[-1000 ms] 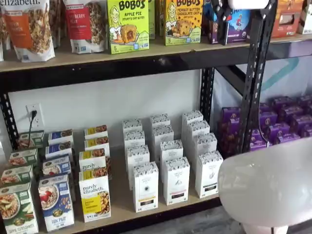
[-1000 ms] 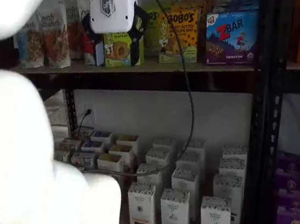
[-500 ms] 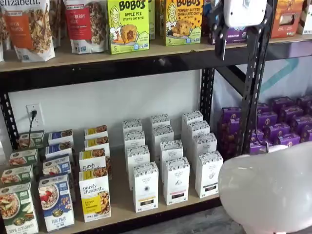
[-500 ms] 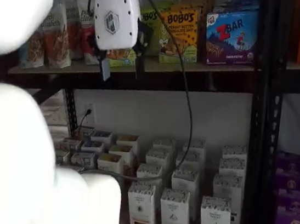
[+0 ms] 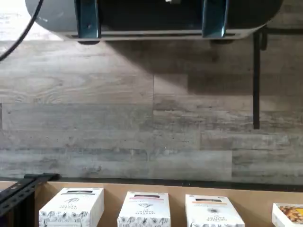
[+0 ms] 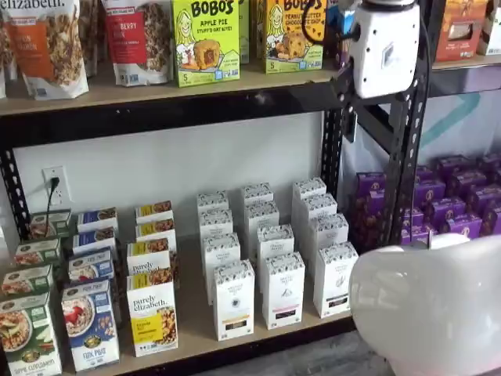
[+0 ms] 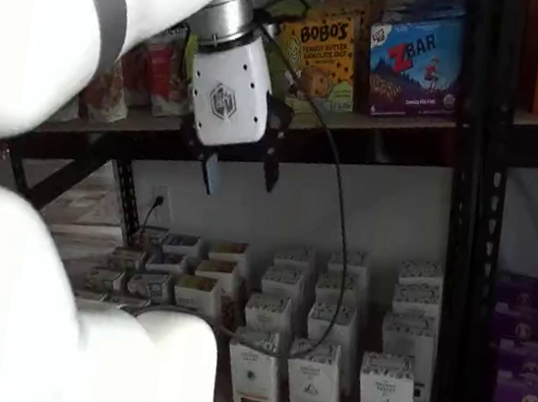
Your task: Pick up the white box with a green strip in the middle, on the bottom shelf, the sixth box from the left
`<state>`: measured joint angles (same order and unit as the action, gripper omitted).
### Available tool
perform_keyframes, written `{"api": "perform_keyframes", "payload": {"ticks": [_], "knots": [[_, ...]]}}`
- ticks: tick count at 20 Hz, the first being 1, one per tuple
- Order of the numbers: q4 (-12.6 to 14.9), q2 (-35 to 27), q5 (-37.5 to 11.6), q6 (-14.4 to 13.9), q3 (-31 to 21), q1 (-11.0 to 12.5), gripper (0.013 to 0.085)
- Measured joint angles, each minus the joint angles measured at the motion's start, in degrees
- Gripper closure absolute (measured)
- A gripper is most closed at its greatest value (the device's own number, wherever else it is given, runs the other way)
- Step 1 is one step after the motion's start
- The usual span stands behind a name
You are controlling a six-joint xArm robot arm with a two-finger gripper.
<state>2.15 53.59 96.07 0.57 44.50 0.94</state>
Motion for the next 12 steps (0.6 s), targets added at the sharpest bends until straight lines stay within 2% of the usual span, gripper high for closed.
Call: {"api": "perform_keyframes", "payload": {"ticks": [7, 12], "knots": [[0.5, 1.3, -13.0, 3.4, -11.6, 4.1, 0.0130], [2.2, -2.4, -21.9, 4.8, -17.8, 6.4, 0.0130]]}}
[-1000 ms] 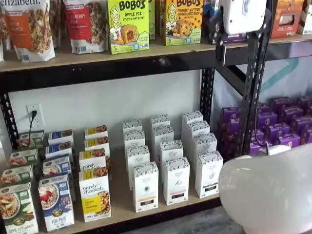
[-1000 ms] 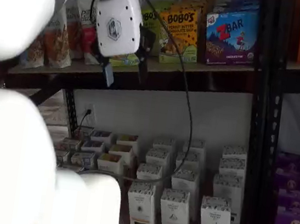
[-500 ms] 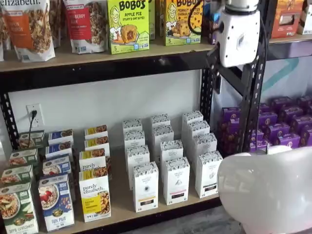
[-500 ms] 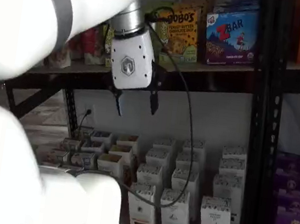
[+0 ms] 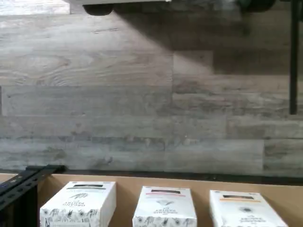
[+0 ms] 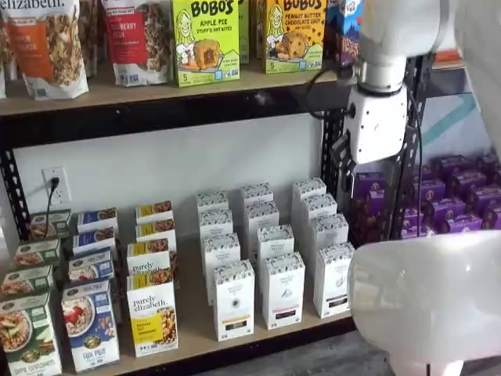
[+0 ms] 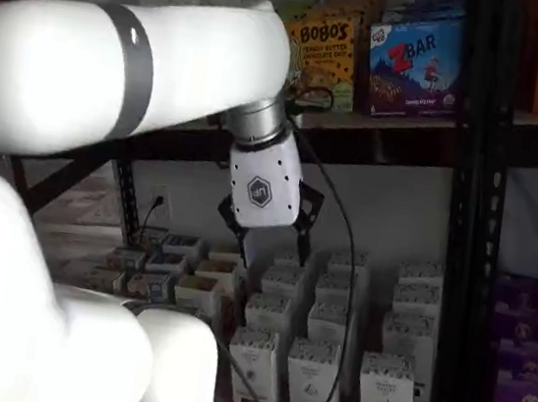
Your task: Pick up the white box with a green strip in the middle, on the bottom shelf, the sixth box from the left
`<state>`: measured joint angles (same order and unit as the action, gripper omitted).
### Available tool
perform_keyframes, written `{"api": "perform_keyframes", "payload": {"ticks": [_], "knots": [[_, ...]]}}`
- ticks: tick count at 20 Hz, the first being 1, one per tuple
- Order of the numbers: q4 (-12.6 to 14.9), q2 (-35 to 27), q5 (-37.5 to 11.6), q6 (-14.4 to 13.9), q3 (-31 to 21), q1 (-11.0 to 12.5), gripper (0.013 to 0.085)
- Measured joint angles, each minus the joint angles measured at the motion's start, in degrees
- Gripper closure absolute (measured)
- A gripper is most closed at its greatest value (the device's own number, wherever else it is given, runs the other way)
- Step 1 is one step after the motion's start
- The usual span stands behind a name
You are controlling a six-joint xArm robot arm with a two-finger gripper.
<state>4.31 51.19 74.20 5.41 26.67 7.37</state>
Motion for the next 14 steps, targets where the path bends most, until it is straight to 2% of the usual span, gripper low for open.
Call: {"api": "perform_keyframes", "payload": {"ticks": [3, 6, 8, 14], "knots": [[0.6, -3.6, -4.2, 0.2, -1.9, 0.7, 0.0130], [0.8, -6.1, -11.6, 0.5, -5.0, 1.7, 0.0130], [0.3, -8.2, -17.0, 0.9, -6.8, 2.3, 0.0130], [-1.4, -18.6, -28.8, 3.0, -8.2, 3.8, 0.0130]]}}
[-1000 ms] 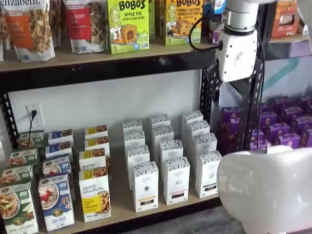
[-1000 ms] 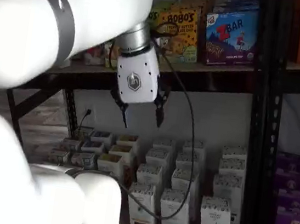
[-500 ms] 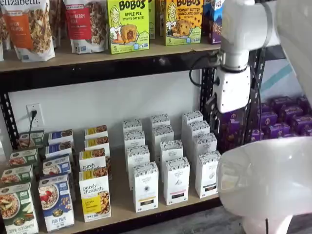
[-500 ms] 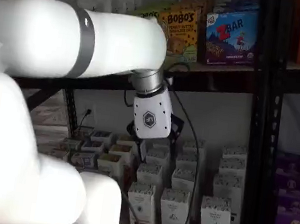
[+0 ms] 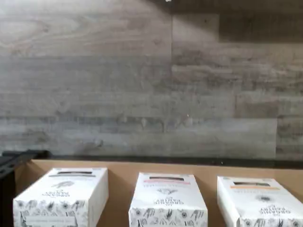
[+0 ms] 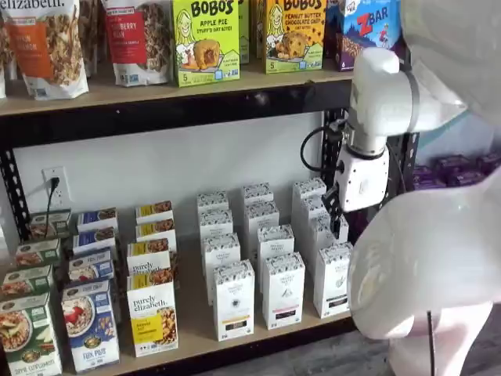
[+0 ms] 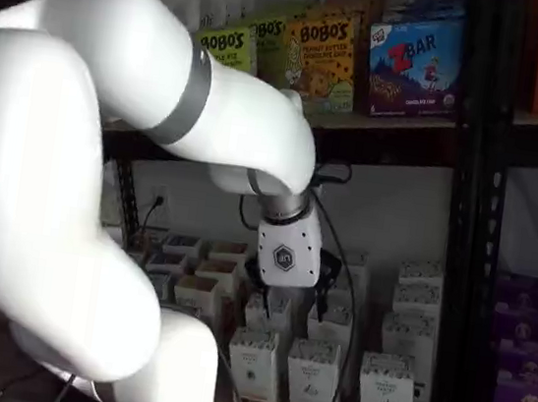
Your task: Pick up the white box with a green strip in the middle, on the bottom shelf, the sixth box from the left
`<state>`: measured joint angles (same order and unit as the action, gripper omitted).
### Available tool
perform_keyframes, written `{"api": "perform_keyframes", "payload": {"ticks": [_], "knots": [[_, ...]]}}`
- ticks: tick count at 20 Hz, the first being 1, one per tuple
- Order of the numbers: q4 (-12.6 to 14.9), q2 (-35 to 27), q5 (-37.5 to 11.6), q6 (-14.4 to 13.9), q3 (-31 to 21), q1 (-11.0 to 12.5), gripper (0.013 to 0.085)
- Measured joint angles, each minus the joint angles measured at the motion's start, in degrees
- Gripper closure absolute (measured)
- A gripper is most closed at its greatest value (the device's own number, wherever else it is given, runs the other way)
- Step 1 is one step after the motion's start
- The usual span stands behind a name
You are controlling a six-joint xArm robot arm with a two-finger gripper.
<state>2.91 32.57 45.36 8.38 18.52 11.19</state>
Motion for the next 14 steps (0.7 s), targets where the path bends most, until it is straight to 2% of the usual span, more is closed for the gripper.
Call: {"api": "perform_keyframes", "payload": {"ticks": [3, 7, 8, 11, 14], "knots": [[-0.3, -5.5, -5.7, 0.4, -0.1, 0.3, 0.0130], [1.0, -13.9, -11.7, -1.0, 0.9, 0.1, 0.0130], [0.5, -15.4, -13.3, -0.6, 1.0, 0.0, 0.0130], [-4.5, -20.2, -19.2, 3.1, 1.3, -0.6, 0.0130], [-4.8, -25.9, -25.1, 2.4, 2.2, -1.7, 0.0130]]}}
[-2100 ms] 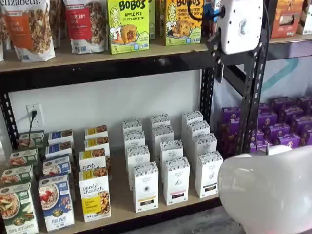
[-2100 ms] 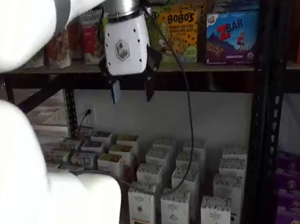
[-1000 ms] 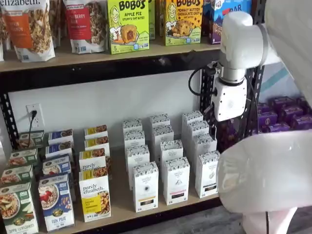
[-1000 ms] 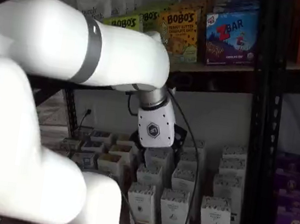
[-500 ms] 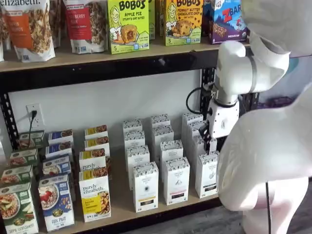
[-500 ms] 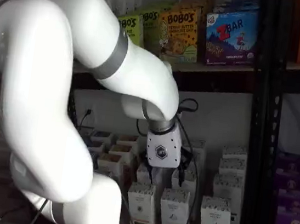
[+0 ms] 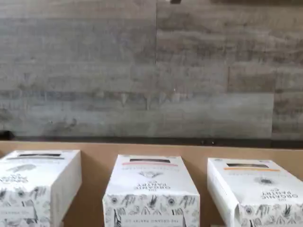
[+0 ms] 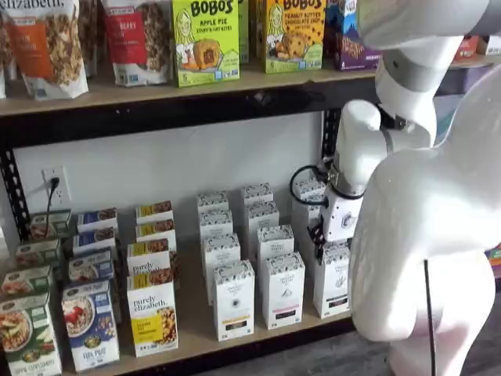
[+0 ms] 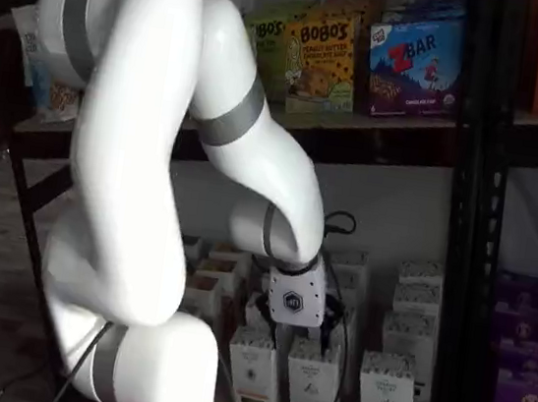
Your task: Pick up the white box with a green strip in the middle, on the bottom shelf, the sixth box from the left
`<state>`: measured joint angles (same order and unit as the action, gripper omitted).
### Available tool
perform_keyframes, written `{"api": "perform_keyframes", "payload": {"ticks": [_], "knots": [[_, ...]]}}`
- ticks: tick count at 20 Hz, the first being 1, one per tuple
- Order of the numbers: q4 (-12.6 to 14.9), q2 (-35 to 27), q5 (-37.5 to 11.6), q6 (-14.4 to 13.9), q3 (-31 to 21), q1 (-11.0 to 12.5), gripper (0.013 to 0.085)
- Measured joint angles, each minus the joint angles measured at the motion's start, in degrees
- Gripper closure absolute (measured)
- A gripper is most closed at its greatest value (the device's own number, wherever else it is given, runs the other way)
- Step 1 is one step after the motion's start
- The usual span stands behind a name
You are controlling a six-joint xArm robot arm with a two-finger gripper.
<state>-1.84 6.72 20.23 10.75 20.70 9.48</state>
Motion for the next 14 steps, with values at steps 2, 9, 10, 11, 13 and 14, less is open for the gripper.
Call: {"api": "perform_keyframes", "payload": {"ticks": [2, 9, 10, 11, 13, 14], "knots": [[0.9, -3.8, -3.2, -1.3, 1.0, -0.5, 0.0130], [6.9, -15.4, -7.3, -7.1, 6.8, -0.6, 0.0130], [6.0, -17.2, -7.8, -6.4, 7.9, -0.8, 0.0130], [4.1, -18.4, -8.3, -4.8, 8.5, -1.0, 0.0130], [0.9, -21.4, -9.2, -2.1, 10.6, -1.5, 0.0130], [0.7, -22.7, -9.4, -2.0, 11.7, -1.6, 0.0130]]}}
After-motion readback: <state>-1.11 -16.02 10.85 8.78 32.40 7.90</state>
